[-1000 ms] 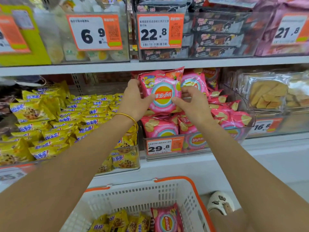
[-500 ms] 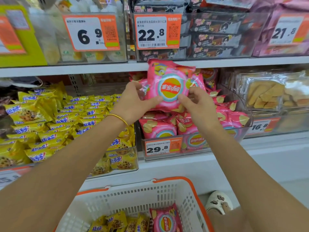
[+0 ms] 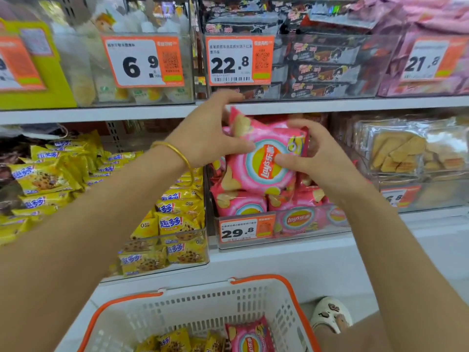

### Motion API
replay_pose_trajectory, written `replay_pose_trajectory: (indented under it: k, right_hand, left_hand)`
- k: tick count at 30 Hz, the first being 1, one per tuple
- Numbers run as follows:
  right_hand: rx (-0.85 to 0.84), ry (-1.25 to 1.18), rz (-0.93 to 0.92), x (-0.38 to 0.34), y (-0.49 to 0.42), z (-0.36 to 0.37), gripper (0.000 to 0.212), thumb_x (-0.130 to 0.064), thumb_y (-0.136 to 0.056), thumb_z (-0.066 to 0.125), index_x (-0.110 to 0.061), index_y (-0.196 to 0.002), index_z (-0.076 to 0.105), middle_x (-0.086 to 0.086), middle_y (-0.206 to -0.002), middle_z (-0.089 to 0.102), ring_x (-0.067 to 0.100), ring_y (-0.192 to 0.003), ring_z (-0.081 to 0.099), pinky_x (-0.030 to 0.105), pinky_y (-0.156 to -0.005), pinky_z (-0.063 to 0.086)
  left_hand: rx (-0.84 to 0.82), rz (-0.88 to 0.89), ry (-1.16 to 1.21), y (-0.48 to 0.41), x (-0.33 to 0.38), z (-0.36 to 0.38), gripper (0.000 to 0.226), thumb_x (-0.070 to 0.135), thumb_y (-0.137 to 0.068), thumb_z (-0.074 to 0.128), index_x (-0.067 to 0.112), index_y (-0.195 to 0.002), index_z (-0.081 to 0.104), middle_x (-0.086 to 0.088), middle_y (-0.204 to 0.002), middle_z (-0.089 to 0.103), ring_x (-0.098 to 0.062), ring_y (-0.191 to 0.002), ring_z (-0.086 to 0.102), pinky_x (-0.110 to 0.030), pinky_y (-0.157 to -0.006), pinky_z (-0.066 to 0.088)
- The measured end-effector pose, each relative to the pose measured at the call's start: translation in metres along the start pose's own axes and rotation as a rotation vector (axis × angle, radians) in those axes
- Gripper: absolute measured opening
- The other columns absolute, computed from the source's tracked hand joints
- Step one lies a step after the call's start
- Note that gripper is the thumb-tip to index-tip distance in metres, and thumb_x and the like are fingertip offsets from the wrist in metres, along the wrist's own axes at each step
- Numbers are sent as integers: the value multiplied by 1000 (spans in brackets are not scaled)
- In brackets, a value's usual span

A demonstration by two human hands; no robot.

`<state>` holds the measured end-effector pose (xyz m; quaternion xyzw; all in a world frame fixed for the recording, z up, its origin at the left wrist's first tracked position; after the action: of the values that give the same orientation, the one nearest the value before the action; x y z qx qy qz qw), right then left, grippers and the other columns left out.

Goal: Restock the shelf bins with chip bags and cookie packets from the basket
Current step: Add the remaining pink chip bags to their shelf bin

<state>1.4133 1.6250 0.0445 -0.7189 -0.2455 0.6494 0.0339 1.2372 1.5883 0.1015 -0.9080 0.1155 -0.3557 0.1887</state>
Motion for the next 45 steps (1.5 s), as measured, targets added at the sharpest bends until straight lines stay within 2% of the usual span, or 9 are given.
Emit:
replay_pose_trajectory:
  k: [3,6,13,17,21,27,31,41,45]
  right_hand:
    - [139,-309,175,27,3,0,61,-20,-54,80,-19,-107,49,12,-105,65,29,-91,64,36,-66,55]
    - [144,-502,298,42,5,14,50,-15,-60,79,-17,-98,46,9,-94,61,23,-76,63,35,-61,54]
    - [108,253,85,34,-9,17,66,-35,-73,79,-15,-127,47,1,-119,59,16,-109,56,36,-92,49]
    - [6,555,40,37,-12,27,32,-39,-85,67,-13,-85,50,-1,-76,53,11,-67,47,28,-63,39]
    - [7,518,24,38,-12,28,32,-35,-89,63,-20,-74,38,-6,-66,35,7,-56,32,23,-52,25]
    - [38,495,61,38,-18,28,29,-34,-91,60,-15,-80,41,-6,-67,33,7,-57,31,20,-51,27]
    - [79,542,0,31,-25,34,41,-31,-90,62,-20,-67,30,-3,-66,32,10,-57,27,21,-50,26]
    - [50,602,-28,34,-31,36,32,-30,-91,61,-8,-82,40,-1,-70,35,18,-67,33,31,-59,29]
    - [-32,639,-8,38,-28,37,33,-31,-92,60,-11,-79,38,2,-73,37,16,-66,32,29,-56,28]
  left_hand:
    - [85,-178,130,6,-25,9,74,33,-76,75,12,-134,35,-3,-114,52,-16,-93,56,-20,-75,49]
    - [90,-311,324,12,-44,23,63,30,-74,78,15,-120,38,-12,-115,57,-23,-93,64,-39,-80,56]
    - [308,-164,202,12,-48,14,60,21,-75,78,7,-114,35,-3,-90,57,-20,-86,60,-35,-79,53]
    - [291,-191,148,19,-53,26,51,25,-77,76,8,-104,36,6,-85,53,-19,-81,58,-38,-79,52]
    - [306,-195,170,21,-52,32,59,20,-78,75,5,-119,35,12,-92,46,-14,-91,54,-23,-78,46]
    - [274,-241,86,15,-53,32,41,28,-87,65,13,-110,35,1,-92,49,-24,-93,56,-43,-86,49]
    - [224,-190,104,8,-51,31,58,22,-85,68,7,-131,36,-5,-117,53,-22,-111,55,-34,-92,46]
    - [195,-271,-94,4,-59,36,43,23,-85,68,4,-108,37,-13,-101,52,-27,-93,52,-21,-64,30]
    - [139,-308,-179,6,-60,38,71,24,-85,68,-7,-135,28,-17,-117,55,-30,-110,52,-17,-67,31]
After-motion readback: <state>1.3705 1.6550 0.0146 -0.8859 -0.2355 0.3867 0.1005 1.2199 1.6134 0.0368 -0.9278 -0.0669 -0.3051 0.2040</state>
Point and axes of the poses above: each hand's wrist, its own y-axis away from the middle knuckle, its own z-axis out of the palm, x = y × z, the point moved 6 cm from there along -y, towards the middle knuckle
